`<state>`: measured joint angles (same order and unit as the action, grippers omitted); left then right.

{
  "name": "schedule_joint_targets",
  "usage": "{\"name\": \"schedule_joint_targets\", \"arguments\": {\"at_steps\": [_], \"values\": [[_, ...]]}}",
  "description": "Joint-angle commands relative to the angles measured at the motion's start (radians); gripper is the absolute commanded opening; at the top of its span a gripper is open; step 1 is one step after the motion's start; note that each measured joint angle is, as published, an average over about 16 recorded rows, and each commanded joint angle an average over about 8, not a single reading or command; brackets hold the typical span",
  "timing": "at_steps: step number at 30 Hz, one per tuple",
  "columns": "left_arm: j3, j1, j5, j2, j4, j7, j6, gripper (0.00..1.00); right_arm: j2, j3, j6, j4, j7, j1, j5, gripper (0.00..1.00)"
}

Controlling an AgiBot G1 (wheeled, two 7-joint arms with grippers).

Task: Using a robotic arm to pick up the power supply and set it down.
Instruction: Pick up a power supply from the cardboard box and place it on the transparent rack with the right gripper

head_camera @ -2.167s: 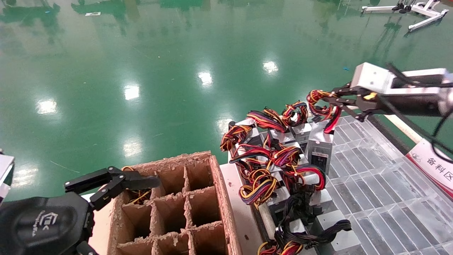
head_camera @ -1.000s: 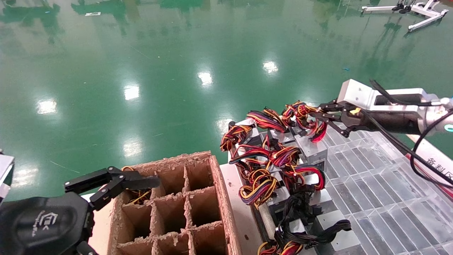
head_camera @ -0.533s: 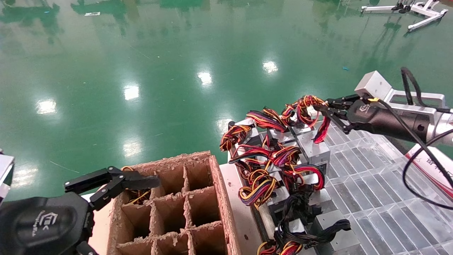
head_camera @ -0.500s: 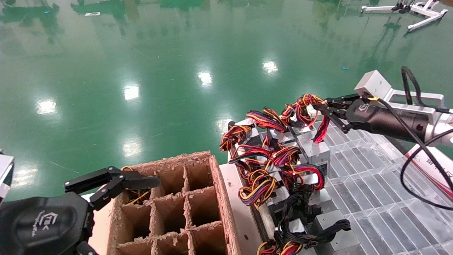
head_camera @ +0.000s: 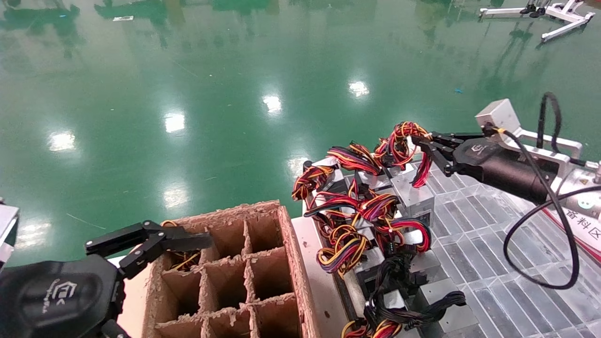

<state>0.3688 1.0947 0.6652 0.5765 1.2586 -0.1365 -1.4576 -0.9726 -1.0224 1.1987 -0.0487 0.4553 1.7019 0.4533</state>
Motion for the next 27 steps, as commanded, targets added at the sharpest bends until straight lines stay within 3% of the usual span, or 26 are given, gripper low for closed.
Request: {"name": "schedule_joint_targets", "arguments": {"at_steps": [1,14,27], "values": [[0.000,0.000,0.000,0.000,0.000,0.000,0.000,1.00,0.002,0.020,0.002,-0.003,-0.016,-0.022,-0.027,0.00],[0.000,0.000,0.000,0.000,0.000,0.000,0.000,1.00,-0.027,0.178,-0.013,-0.011,-0.090,-0.200,-0.247,0.00],[0.000,0.000,0.000,0.000,0.000,0.000,0.000,1.00,-0.047,0.279,-0.028,0.003,-0.089,-0.351,-0.389,0.00]]}}
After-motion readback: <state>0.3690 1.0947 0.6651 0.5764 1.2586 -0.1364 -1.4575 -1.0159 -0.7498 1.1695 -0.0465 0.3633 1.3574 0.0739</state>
